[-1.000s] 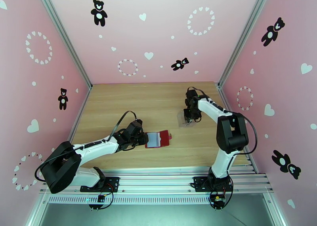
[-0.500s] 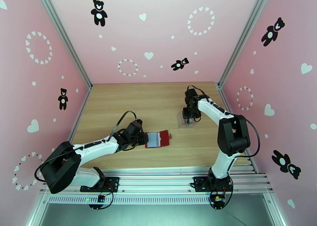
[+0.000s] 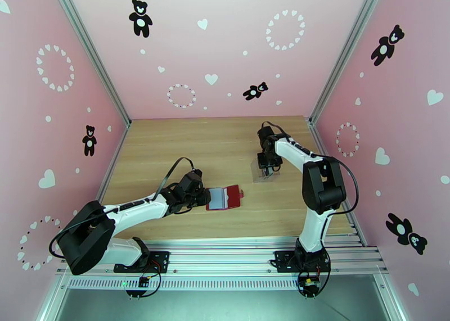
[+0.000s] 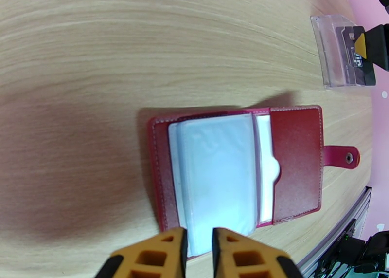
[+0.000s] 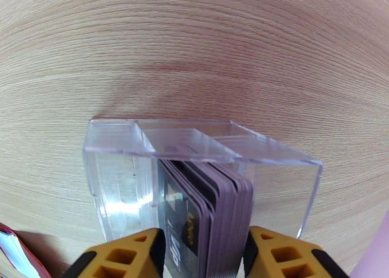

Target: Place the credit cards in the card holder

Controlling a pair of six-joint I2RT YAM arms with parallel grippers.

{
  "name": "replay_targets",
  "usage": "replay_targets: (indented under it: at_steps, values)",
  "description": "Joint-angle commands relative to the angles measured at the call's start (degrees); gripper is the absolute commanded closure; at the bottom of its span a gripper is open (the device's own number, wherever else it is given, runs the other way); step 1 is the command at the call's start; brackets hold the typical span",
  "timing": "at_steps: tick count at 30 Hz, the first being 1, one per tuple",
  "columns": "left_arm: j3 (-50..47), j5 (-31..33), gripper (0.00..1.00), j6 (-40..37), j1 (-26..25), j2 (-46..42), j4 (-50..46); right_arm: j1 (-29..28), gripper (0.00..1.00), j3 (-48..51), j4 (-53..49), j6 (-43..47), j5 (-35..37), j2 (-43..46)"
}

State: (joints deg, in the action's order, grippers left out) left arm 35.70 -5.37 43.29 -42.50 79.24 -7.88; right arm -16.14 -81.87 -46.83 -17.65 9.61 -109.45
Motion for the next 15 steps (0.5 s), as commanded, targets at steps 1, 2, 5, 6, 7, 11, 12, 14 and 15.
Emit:
replay_targets:
  at_steps: [1, 2, 5, 6, 7, 11, 12, 14, 15]
  values:
    - [-0.63, -0.7, 0.78, 0.12, 0.35, 0.07, 1.2, 0.15, 0.53, -1.31, -1.86, -0.81, 3.4, -1.62]
    - [-0.63, -0.62, 0.78, 0.12, 0.36, 0.12, 1.08, 0.15, 0.53, -1.35, -1.95, -0.95, 3.91, -1.44]
    - [-0.72, -0.57, 0.78, 0.17, 0.39, 0.08, 1.08, 0.15, 0.53, -1.42, -2.28, -0.88, 5.19, -1.12]
    - [-0.72, -0.58, 0.78, 0.14, 0.34, 0.12, 1.18, 0.15, 0.53, -1.52, -2.47, -0.81, 5.84, -1.12]
    - [-0.72, -0.69, 0.78, 0.2, 0.33, 0.22, 1.22, 0.14, 0.53, -1.59, -2.56, -0.8, 6.05, -1.25]
    - [-0.64, -0.85, 0.78, 0.14, 0.35, 0.8, 1.53, 0.15, 0.53, -1.58, -2.5, -0.73, 4.66, -2.0]
    - [-0.58, -0.87, 0.78, 0.24, 0.34, 0.83, 1.61, 0.15, 0.53, -1.48, -2.4, -0.78, 4.85, -2.07]
    - [-0.55, -1.04, 0.78, 0.27, 0.39, 0.91, 1.71, 0.15, 0.53, -1.59, -2.56, -0.76, 5.46, -1.91]
    - [-0.58, -0.94, 0.78, 0.26, 0.34, 0.86, 1.7, 0.15, 0.53, -1.62, -2.63, -0.76, 5.63, -1.76]
